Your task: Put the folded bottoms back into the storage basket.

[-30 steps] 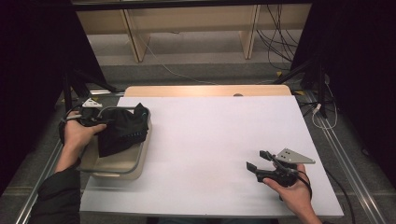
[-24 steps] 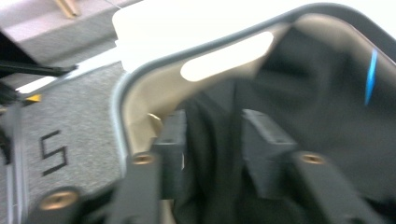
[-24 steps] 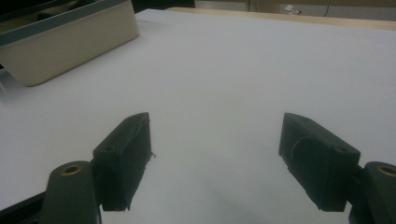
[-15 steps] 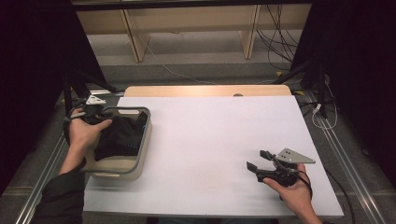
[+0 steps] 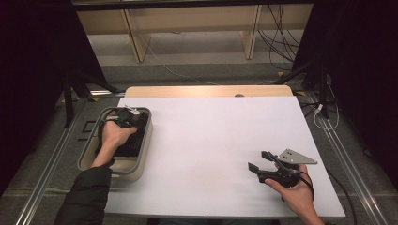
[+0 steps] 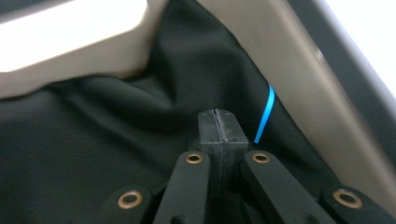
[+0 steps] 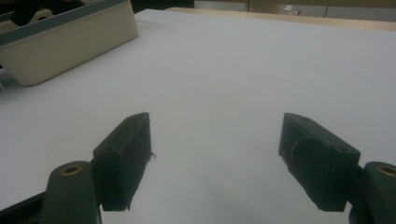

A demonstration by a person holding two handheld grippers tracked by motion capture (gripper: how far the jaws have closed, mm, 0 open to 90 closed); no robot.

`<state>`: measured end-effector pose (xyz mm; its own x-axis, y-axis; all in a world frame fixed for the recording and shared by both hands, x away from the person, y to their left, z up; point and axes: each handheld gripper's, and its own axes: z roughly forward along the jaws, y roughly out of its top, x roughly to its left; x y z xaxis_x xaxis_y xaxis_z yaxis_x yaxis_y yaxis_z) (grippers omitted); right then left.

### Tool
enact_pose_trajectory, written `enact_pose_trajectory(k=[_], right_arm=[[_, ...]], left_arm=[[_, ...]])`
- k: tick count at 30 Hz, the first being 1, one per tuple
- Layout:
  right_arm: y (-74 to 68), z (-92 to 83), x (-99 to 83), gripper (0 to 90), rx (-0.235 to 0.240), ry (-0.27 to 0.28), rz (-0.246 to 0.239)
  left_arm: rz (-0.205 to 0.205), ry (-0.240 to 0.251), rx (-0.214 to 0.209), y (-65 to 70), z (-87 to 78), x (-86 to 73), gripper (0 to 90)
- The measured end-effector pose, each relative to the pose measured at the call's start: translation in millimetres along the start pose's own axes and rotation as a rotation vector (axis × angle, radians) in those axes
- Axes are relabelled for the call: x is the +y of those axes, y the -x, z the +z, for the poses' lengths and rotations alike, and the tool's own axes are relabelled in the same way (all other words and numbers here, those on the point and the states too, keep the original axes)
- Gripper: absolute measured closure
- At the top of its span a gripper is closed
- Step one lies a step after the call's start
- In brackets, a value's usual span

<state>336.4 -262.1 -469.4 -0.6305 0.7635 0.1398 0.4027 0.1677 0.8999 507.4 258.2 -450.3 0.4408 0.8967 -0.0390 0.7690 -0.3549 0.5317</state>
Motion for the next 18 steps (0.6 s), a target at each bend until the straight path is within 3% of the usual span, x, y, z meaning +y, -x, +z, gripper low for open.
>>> enact_pose_trajectory(k=[4, 8, 10, 13, 16, 18], right_arm=[[-0.2, 0.0, 0.0, 26.2, 0.0, 0.0, 0.001], [-0.6, 0.6, -0.1, 26.2, 0.002, 0.001, -0.002], [-0.9, 0.6, -0.1, 26.2, 0.0, 0.0, -0.005], [-1.0, 0.1, 0.2, 26.2, -0.001, -0.003, -0.004], [-0.6, 0.0, 0.2, 26.3, -0.001, 0.0, 0.001], [-0.5, -0.1, 0.2, 26.3, -0.002, -0.001, -0.001]], left_arm=[[0.047, -0.038, -0.005, 4.5, 9.4, -3.1, 89.4], [0.114, -0.059, -0.013, 8.2, 7.1, -6.4, 89.4], [0.127, -0.057, -0.012, 8.9, 5.8, -7.5, 89.3], [0.136, -0.019, 0.006, 10.5, -2.0, -9.1, 89.3], [0.152, 0.04, 0.002, 16.6, -22.3, -8.5, 89.2], [0.165, 0.045, -0.008, 19.5, -28.5, -9.3, 89.2]])
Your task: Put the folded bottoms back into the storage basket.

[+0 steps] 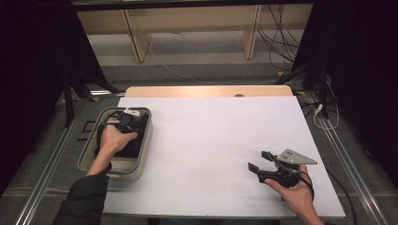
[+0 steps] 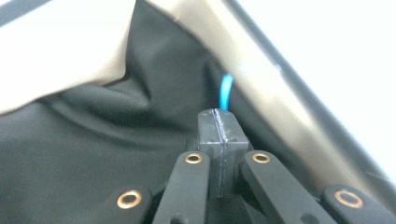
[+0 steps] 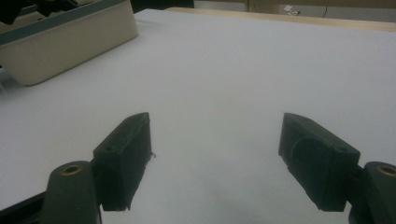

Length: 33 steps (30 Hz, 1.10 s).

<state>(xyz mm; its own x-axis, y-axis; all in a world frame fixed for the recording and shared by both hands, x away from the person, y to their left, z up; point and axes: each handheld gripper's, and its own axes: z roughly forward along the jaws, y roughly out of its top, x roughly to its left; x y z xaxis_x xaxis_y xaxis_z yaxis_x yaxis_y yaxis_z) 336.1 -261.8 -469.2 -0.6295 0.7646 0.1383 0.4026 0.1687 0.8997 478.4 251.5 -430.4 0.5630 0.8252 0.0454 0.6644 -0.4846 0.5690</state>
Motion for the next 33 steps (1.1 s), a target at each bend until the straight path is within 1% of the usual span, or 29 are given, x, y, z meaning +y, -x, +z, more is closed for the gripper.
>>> enact_pose_trajectory(k=[1, 2, 3, 4, 5, 6, 7, 8, 9, 10, 11, 12, 13, 14, 17, 19, 20, 21, 23, 24, 25, 26, 27, 28, 29, 30, 31, 32, 33], right_arm=[[0.0, -0.2, 0.2, 26.3, 0.0, 0.001, 0.0], [-0.1, -0.3, 0.2, 26.3, 0.0, 0.001, -0.001], [-0.1, -0.3, 0.2, 26.3, 0.0, 0.001, -0.001], [-0.4, -0.3, 0.2, 26.3, 0.0, 0.0, -0.002], [-0.4, -0.3, 0.2, 26.3, 0.0, 0.0, -0.002], [-0.7, -0.3, 0.3, 26.3, 0.0, -0.002, -0.002], [-1.1, 0.1, 0.3, 26.3, -0.002, -0.001, -0.004], [-1.9, 0.2, 0.5, 26.3, 0.0, -0.002, -0.003], [-1.9, 0.2, 0.5, 26.3, 0.0, -0.002, -0.003], [-1.6, 0.4, 0.4, 26.3, 0.0, 0.0, -0.004], [-1.6, 0.4, 0.4, 26.3, 0.0, 0.0, -0.004], [-0.7, 0.1, 0.2, 26.3, -0.002, -0.002, -0.004], [-0.7, 0.1, 0.2, 26.3, -0.002, -0.002, -0.004], [-0.1, 0.7, -0.3, 26.3, -0.002, -0.001, -0.001], [0.0, 1.0, -0.5, 26.3, 0.0, -0.002, -0.003], [-0.4, 1.1, -0.3, 26.3, 0.0, 0.001, -0.005], [-0.7, 0.9, 0.0, 26.3, 0.0, 0.003, -0.004], [-0.7, 0.9, 0.0, 26.3, 0.0, 0.003, -0.004], [-0.7, 0.2, 0.3, 26.3, -0.002, -0.002, -0.004], [-0.7, 0.8, 0.1, 26.3, 0.0, 0.002, -0.003], [-0.7, 0.8, 0.1, 26.3, 0.0, 0.002, -0.003], [-0.7, 1.2, -0.3, 26.3, 0.001, 0.0, -0.005], [-0.7, 1.2, -0.3, 26.3, 0.001, 0.0, -0.005], [-0.5, 1.2, -0.4, 26.3, 0.001, 0.0, -0.004], [-0.5, 1.2, -0.4, 26.3, 0.001, 0.0, -0.004], [0.1, 1.0, -0.4, 26.4, 0.0, -0.001, -0.002], [0.1, 1.0, -0.4, 26.4, 0.0, -0.001, -0.002], [0.3, 0.9, -0.5, 26.3, 0.002, 0.0, 0.002], [1.0, 1.2, -0.8, 26.4, 0.0, -0.001, -0.001]], left_arm=[[0.009, -0.007, -0.01, 2.7, -3.8, -0.5, 89.2], [0.028, -0.029, -0.03, 6.7, -8.0, -2.8, 89.3], [0.028, -0.029, -0.03, 6.7, -8.0, -2.8, 89.3], [0.041, -0.062, -0.043, 9.9, -8.5, -6.5, 89.3], [0.041, -0.062, -0.043, 9.9, -8.5, -6.5, 89.3], [0.047, -0.084, -0.054, 10.5, -6.0, -9.3, 89.3], [0.046, -0.095, -0.057, 10.5, -2.6, -11.8, 89.3], [0.044, -0.127, -0.065, 10.1, 4.7, -16.2, 89.3], [0.044, -0.127, -0.065, 10.1, 4.7, -16.2, 89.3], [0.032, -0.136, -0.069, 9.1, 12.1, -20.7, 89.3], [0.032, -0.136, -0.069, 9.1, 12.1, -20.7, 89.3], [0.019, -0.131, -0.074, 7.7, 13.8, -21.8, 89.3], [0.019, -0.131, -0.074, 7.7, 13.8, -21.8, 89.3], [0.029, -0.134, -0.071, 8.2, 13.2, -20.7, 89.3], [0.036, -0.134, -0.063, 8.3, 12.0, -18.0, 89.2], [0.026, -0.105, -0.052, 5.4, 8.2, -12.4, 89.2], [-0.005, -0.066, -0.028, 0.5, 5.4, -7.0, 89.2], [-0.005, -0.066, -0.028, 0.5, 5.4, -7.0, 89.1], [-0.067, -0.004, 0.021, -6.1, 5.3, -0.7, 88.6], [-0.084, 0.017, 0.038, -8.9, 6.9, 1.8, 86.4], [-0.109, 0.037, 0.049, -11.5, 9.5, 3.8, 86.4], [-0.145, 0.06, 0.07, -15.3, 16.4, 6.8, 86.6], [-0.145, 0.06, 0.07, -15.3, 16.4, 6.8, 87.2], [-0.159, 0.067, 0.073, -16.5, 22.5, 8.7, 87.9], [-0.159, 0.067, 0.073, -16.5, 22.5, 8.7, 87.9], [-0.152, 0.046, 0.053, -15.1, 31.4, 10.2, 87.7], [-0.152, 0.046, 0.053, -15.1, 31.4, 10.2, 87.5], [-0.145, 0.027, 0.044, -14.0, 35.5, 10.4, 87.5], [-0.139, 0.003, 0.045, -12.3, 42.0, 10.0, 87.7]])
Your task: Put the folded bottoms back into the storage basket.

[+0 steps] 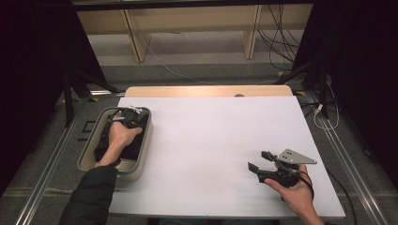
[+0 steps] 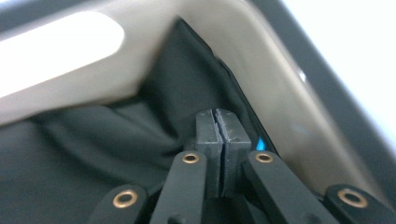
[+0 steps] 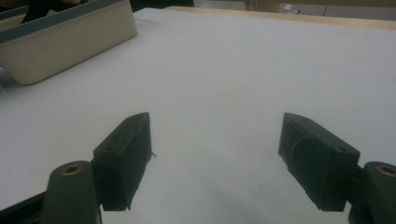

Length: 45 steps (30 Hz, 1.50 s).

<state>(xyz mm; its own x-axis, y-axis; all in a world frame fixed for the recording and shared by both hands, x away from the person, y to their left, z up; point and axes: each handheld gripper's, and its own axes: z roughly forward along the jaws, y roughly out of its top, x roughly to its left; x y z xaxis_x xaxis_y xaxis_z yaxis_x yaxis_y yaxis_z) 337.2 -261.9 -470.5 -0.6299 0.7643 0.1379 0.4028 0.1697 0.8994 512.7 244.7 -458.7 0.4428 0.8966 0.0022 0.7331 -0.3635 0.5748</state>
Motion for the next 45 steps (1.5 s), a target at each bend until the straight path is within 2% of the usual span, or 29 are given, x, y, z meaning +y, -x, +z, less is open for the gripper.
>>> enact_pose_trajectory(k=[3, 10, 13, 17, 20, 21, 26, 30, 34, 36, 37, 45], right_arm=[[-0.5, -0.3, 0.1, 26.4, 0.001, 0.0, 0.002], [-0.9, -1.1, 1.2, 26.3, -0.001, 0.004, 0.001], [-0.1, -1.1, 1.7, 26.4, -0.004, 0.007, -0.003], [0.4, -1.5, 2.0, 26.4, -0.005, 0.007, -0.002], [0.9, -2.2, 2.7, 26.4, -0.007, 0.01, 0.0], [1.3, -2.2, 2.8, 26.4, -0.008, 0.013, -0.001], [1.4, -2.2, 2.8, 26.3, -0.007, 0.012, 0.001], [2.1, -2.9, 3.2, 26.4, -0.01, 0.013, -0.003], [2.8, -3.7, 3.6, 26.4, -0.013, 0.015, -0.002], [3.0, -4.0, 3.8, 26.3, -0.014, 0.015, -0.002], [3.2, -3.9, 3.9, 26.4, -0.014, 0.015, -0.003], [2.7, -3.8, 3.9, 26.3, -0.012, 0.014, -0.002]], left_arm=[[0.016, -0.021, 0.0, 2.1, 5.1, -1.1, 88.6], [0.006, 0.003, 0.001, 1.0, 0.4, -2.1, 84.4], [-0.001, 0.045, 0.013, 0.6, -8.1, -3.6, 82.1], [0.012, 0.08, 0.03, 1.6, -17.3, -3.3, 81.2], [0.003, 0.11, 0.043, 1.5, -26.6, -3.2, 78.1], [-0.009, 0.137, 0.057, 2.0, -32.4, -3.5, 76.6], [-0.011, 0.174, 0.078, 3.2, -42.7, -5.0, 74.3], [-0.019, 0.21, 0.081, 4.6, -49.1, -8.5, 70.0], [-0.044, 0.247, 0.079, 6.0, -55.6, -13.3, 66.0], [-0.053, 0.271, 0.078, 6.4, -60.6, -15.6, 63.9], [-0.058, 0.298, 0.092, 6.9, -66.9, -18.1, 63.0], [-0.065, 0.363, 0.097, 12.0, -87.8, -26.7, 57.4]])
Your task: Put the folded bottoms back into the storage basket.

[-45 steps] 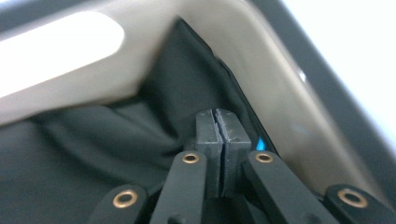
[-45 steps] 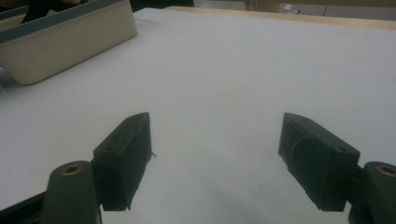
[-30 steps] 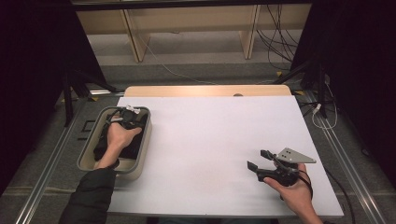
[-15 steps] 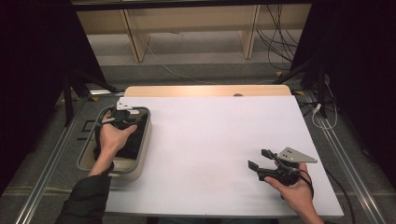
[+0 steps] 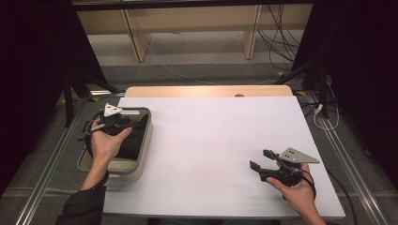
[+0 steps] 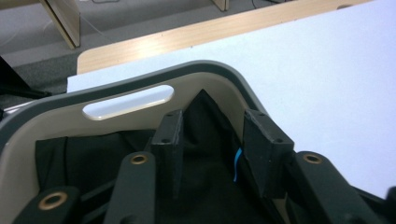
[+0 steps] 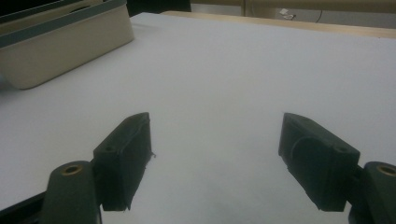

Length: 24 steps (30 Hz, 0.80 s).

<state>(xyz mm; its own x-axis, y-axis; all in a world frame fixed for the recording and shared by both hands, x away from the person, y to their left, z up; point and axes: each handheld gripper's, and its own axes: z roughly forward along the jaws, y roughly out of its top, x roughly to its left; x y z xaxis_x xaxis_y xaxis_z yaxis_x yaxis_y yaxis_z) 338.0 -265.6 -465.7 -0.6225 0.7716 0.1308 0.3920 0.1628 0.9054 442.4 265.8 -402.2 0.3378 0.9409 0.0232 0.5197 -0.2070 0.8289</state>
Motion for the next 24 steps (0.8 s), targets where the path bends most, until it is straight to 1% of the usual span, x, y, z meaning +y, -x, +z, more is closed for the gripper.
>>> enact_pose_trajectory(k=[2, 3, 4, 5, 6, 7, 8, 9, 10, 11, 15, 16, 17, 18, 19, 20, 21, 22, 24], right_arm=[[0.3, -0.9, 0.7, 26.3, -0.003, -0.002, 0.0], [0.3, -0.9, 0.7, 26.3, -0.003, -0.002, 0.0], [0.8, -1.5, 0.9, 26.3, -0.004, -0.003, -0.002], [0.8, -1.5, 0.9, 26.3, -0.004, -0.003, -0.002], [1.0, -1.5, 0.9, 26.3, -0.004, -0.003, -0.003], [1.0, -1.5, 0.9, 26.3, -0.004, -0.003, -0.003], [1.0, -1.4, 1.1, 26.3, -0.002, -0.001, -0.003], [1.0, -1.4, 1.1, 26.3, -0.002, -0.001, -0.003], [0.9, -1.3, 1.2, 26.3, -0.001, 0.002, -0.001], [1.1, -1.5, 1.4, 26.3, -0.001, 0.002, -0.003], [1.6, -1.8, 1.5, 26.2, -0.002, 0.002, -0.003], [2.1, -2.1, 1.7, 26.2, -0.004, 0.001, -0.007], [2.1, -2.1, 1.7, 26.1, -0.003, 0.0, -0.008], [2.2, -2.2, 1.8, 26.1, -0.003, -0.001, -0.008], [2.2, -2.2, 1.8, 26.1, -0.003, -0.001, -0.008], [2.7, -2.5, 2.1, 26.1, -0.004, 0.0, -0.012], [2.7, -2.5, 2.1, 26.1, -0.004, 0.0, -0.012], [2.8, -3.0, 2.5, 26.1, -0.003, 0.002, -0.01], [3.0, -3.7, 2.8, 26.0, -0.004, 0.0, -0.01]], left_arm=[[-0.017, 0.022, -0.008, 2.0, -8.5, -1.5, 54.1], [-0.017, 0.022, -0.008, 2.0, -8.5, -1.5, 53.2], [-0.03, 0.039, -0.019, 3.7, -14.1, -2.7, 51.3], [-0.03, 0.039, -0.019, 3.7, -14.1, -2.7, 50.0], [-0.043, 0.05, -0.029, 6.3, -19.1, -3.8, 48.1], [-0.043, 0.05, -0.029, 6.3, -19.1, -3.8, 46.9], [-0.046, 0.069, -0.049, 9.5, -22.9, -5.1, 44.8], [-0.046, 0.069, -0.049, 9.5, -22.9, -5.1, 43.6], [-0.045, 0.076, -0.068, 12.0, -25.1, -6.4, 43.6], [-0.046, 0.082, -0.077, 13.4, -26.0, -7.1, 41.6], [-0.035, 0.091, -0.122, 21.2, -31.3, -11.3, 34.8], [-0.028, 0.091, -0.137, 23.7, -32.4, -12.4, 31.6], [-0.009, 0.091, -0.158, 28.4, -34.0, -14.0, 30.2], [-0.009, 0.091, -0.158, 28.4, -34.0, -14.0, 28.2], [-0.002, 0.091, -0.168, 31.8, -34.8, -15.0, 28.2], [0.002, 0.091, -0.178, 34.2, -35.3, -15.8, 24.5], [0.004, 0.093, -0.189, 36.0, -35.6, -16.3, 24.5], [0.017, 0.095, -0.21, 40.2, -36.4, -17.5, 22.7], [0.022, 0.098, -0.218, 42.7, -36.6, -18.2, 20.3]])
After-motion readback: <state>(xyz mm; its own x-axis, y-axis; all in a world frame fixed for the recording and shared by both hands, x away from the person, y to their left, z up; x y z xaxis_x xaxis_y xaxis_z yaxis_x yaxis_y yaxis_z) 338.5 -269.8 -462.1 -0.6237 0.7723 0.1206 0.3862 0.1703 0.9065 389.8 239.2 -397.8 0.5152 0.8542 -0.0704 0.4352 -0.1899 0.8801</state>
